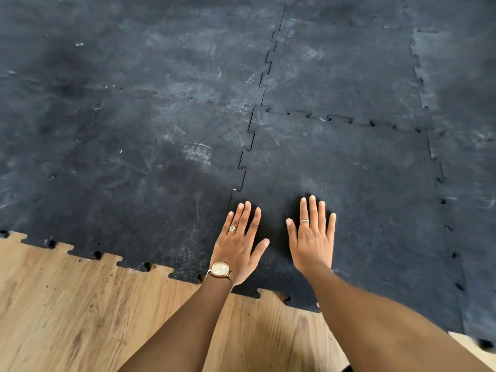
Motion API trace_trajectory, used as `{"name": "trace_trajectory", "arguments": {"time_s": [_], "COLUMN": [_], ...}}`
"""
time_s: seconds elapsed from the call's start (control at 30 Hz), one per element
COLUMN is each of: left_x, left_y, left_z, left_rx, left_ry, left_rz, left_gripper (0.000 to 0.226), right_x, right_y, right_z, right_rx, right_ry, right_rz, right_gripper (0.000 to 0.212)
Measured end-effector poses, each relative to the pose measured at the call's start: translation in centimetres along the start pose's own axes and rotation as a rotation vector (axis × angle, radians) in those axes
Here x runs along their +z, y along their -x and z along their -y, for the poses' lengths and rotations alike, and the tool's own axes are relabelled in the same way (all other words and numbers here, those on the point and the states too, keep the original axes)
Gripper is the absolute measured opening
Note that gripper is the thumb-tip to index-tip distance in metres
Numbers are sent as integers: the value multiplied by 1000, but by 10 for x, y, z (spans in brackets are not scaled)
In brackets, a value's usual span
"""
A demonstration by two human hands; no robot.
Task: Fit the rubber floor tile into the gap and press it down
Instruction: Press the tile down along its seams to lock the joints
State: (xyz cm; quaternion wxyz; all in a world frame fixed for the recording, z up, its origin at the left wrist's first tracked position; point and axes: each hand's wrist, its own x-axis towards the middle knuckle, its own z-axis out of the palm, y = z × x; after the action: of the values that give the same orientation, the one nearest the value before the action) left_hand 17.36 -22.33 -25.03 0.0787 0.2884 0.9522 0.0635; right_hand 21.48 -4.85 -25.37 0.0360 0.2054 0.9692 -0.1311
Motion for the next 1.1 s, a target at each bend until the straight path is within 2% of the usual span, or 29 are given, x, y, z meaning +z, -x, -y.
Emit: {"name": "trace_trajectory", "arguments": {"time_s": [0.2, 0.6, 1.1], "left_x": [6, 0, 3], "left_y": [9, 7, 7], "left_z": [-7, -9, -7], "left_rx": [-66, -79, -50], "left_ry": [19, -11, -2], "left_rz": [-43, 63, 21], "left_gripper": [70, 72, 69], "right_x": [9, 0, 1], "right_y": [41, 39, 39], "right_z": [-10, -6, -8], "right_rx": [-23, -16, -17], "right_ry": [105, 151, 145], "right_rz": [-18, 70, 87], "right_gripper": [70, 73, 72]}}
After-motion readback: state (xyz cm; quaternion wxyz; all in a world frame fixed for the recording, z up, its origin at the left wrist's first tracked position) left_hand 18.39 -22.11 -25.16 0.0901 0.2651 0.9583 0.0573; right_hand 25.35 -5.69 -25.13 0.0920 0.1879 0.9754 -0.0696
